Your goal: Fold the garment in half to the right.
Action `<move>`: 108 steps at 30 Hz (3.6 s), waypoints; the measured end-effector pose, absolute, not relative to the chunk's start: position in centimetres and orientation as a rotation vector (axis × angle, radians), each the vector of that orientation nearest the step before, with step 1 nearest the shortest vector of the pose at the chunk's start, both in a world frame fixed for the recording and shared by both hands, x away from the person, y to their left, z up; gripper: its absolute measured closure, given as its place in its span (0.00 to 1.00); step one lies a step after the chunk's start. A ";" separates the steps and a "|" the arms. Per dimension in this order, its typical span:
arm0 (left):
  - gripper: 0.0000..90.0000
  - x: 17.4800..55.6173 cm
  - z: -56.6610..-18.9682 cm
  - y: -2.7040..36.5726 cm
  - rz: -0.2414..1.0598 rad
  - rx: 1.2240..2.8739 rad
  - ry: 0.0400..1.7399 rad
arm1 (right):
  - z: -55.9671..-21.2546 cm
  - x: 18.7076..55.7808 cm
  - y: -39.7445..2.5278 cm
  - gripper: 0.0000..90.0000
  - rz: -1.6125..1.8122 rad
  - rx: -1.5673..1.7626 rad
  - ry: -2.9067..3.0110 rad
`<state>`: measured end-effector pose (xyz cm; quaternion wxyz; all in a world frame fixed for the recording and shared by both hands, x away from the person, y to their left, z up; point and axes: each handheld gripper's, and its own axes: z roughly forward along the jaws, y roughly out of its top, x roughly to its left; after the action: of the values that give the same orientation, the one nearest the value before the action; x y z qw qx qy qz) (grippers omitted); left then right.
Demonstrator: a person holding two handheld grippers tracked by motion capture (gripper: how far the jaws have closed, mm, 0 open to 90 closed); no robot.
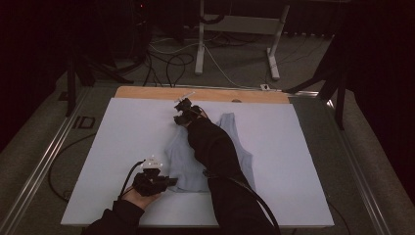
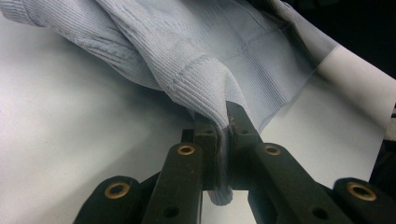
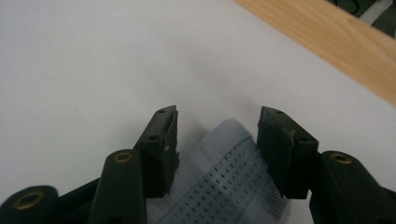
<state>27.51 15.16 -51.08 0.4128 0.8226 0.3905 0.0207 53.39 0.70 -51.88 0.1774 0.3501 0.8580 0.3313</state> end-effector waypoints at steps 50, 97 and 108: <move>0.95 27.1 -50.3 14.4 0.062 2.054 0.958 | -45.6 52.0 -2.9 0.94 0.939 0.876 2.352; 0.95 28.0 -46.2 2.7 0.019 2.137 0.704 | -41.7 50.1 -13.3 0.94 1.106 0.902 2.240; 0.95 28.3 -47.4 -0.1 0.021 2.170 0.697 | -43.0 50.4 -14.7 0.94 1.094 0.931 2.252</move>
<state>28.29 -0.11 -47.43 0.4177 0.8650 0.2778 0.0084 50.39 -14.73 -42.97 0.2331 0.3389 0.8198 0.3984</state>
